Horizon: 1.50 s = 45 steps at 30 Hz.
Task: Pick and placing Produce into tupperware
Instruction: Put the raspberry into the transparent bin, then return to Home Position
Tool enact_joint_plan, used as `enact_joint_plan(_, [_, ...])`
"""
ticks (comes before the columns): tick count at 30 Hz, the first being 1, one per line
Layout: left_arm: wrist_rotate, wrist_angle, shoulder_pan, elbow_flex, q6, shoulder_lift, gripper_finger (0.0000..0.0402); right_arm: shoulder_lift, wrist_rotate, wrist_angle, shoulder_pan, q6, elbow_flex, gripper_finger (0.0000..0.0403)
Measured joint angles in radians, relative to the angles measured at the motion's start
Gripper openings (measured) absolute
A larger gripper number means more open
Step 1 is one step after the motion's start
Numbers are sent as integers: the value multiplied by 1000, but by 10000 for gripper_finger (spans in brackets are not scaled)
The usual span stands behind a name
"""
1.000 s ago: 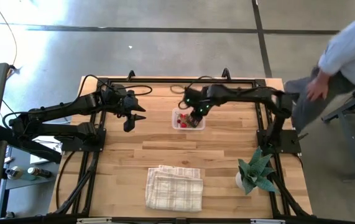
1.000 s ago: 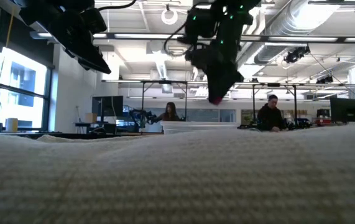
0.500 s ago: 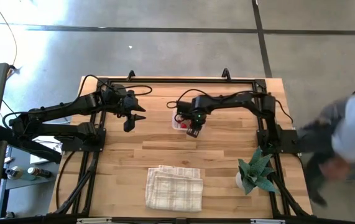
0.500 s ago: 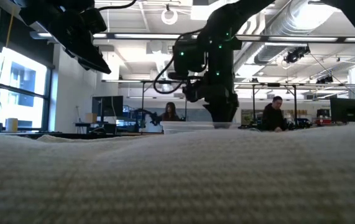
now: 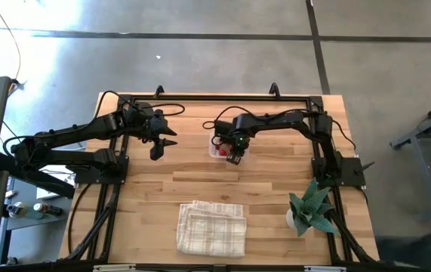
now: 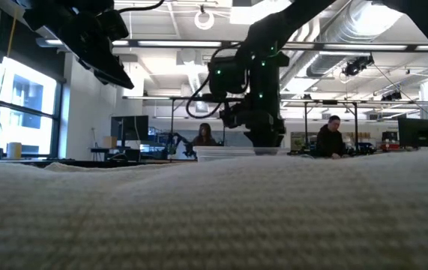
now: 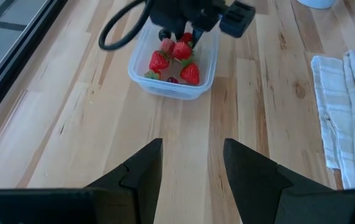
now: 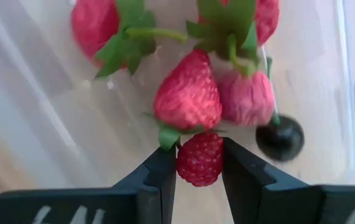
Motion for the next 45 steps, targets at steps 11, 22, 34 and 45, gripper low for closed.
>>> enact_joint_plan(11, [0,0,0,0,0,0,159,11,2,7,-6,-4,-1,92])
enact_joint_plan(22, [0,0,0,0,0,0,159,11,-40,-1,-4,-4,-1,121])
enact_joint_plan(34, [0,0,0,0,0,0,159,12,-25,-1,-4,22,-1,153])
enact_joint_plan(45, [0,0,0,0,0,0,159,-84,-25,-33,0,67,1,154])
